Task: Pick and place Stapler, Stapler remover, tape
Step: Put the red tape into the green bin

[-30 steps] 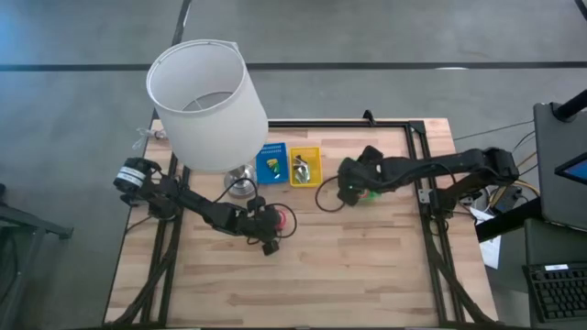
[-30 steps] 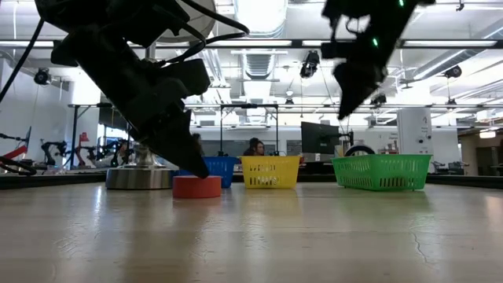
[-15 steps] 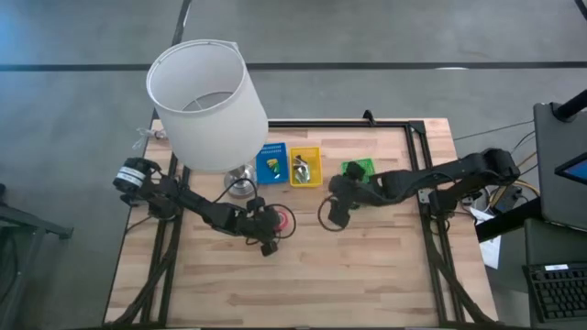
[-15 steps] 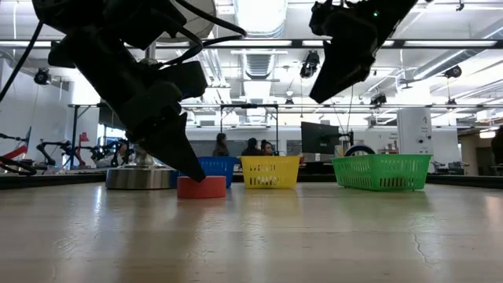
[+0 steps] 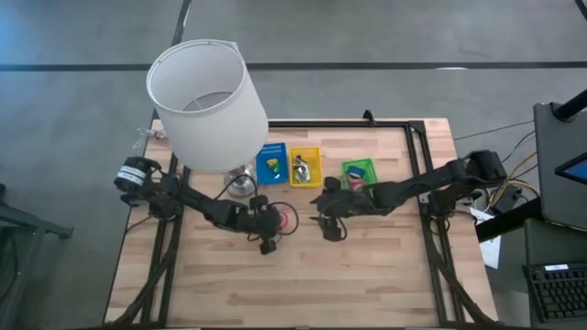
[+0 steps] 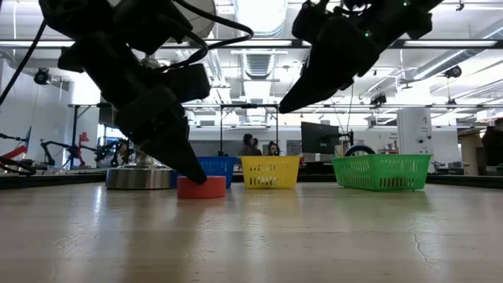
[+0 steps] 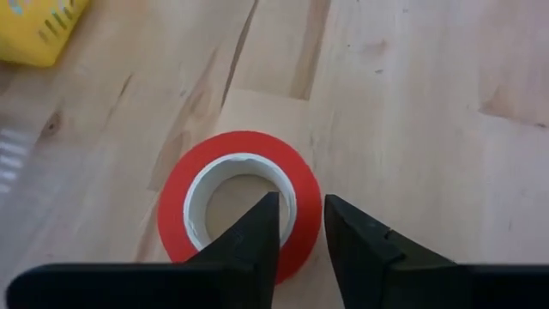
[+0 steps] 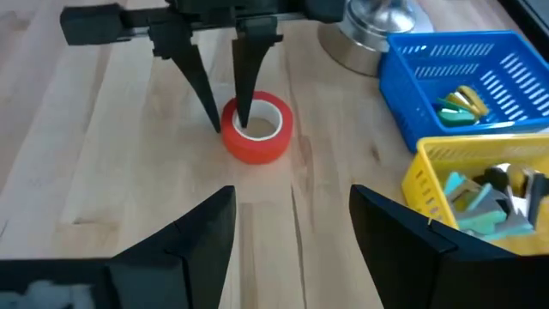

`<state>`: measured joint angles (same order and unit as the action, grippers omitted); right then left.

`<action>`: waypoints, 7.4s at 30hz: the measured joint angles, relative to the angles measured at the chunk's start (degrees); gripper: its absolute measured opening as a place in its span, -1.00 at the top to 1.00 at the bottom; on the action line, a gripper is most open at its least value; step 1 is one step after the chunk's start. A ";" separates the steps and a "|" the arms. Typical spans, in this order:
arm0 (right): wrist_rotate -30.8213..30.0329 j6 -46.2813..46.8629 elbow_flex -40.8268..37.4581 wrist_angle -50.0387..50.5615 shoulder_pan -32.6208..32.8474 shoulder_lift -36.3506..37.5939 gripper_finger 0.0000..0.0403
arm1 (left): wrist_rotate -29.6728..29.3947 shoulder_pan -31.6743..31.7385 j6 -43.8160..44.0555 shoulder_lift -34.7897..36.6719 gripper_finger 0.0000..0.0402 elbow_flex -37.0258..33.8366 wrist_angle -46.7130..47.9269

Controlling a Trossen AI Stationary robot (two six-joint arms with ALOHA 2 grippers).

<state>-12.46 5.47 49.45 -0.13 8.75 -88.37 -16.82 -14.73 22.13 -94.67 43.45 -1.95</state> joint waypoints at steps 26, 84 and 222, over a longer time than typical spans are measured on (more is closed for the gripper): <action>15.96 -18.93 4.69 -4.90 1.30 -13.64 -0.11 | 17.74 2.63 -9.18 -1.57 0.67 0.01 -15.04; 15.96 -36.13 13.05 0.92 4.88 -19.74 0.70 | 23.12 2.26 -10.25 -1.40 0.56 1.60 -21.02; -8.31 15.50 2.72 57.87 -10.75 7.51 0.62 | 13.91 2.26 -7.03 -1.44 0.42 1.30 -19.00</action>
<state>-20.78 20.97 52.17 57.74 -2.00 -80.86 -2.92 -12.47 15.10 -96.12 44.75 -20.95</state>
